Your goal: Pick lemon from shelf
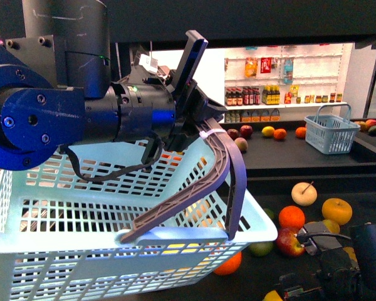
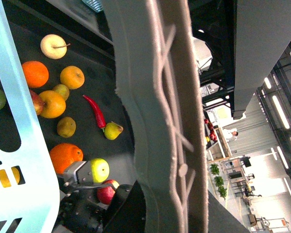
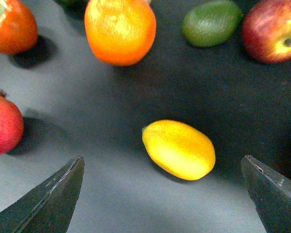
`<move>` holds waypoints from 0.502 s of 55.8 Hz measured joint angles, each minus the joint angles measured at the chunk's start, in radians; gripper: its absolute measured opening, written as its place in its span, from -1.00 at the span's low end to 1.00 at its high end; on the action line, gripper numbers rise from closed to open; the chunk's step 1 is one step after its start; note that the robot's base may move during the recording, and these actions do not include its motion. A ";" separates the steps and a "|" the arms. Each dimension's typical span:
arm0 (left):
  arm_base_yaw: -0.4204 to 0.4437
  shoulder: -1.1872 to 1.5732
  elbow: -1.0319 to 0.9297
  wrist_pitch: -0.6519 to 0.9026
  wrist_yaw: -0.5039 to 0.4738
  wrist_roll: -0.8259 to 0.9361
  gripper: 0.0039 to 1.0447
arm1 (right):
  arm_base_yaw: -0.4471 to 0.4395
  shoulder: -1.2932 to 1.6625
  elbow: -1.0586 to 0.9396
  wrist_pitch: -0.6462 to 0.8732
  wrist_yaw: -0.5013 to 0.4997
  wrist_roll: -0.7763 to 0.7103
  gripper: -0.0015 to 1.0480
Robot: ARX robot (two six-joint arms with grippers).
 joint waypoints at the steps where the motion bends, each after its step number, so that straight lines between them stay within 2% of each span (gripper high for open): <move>1: 0.000 0.000 0.000 0.000 0.000 0.000 -0.85 | 0.001 0.009 0.006 0.000 0.000 -0.010 0.86; 28: 0.000 0.000 0.000 0.000 0.001 0.000 -0.85 | 0.034 0.235 0.230 0.076 0.028 -0.206 0.86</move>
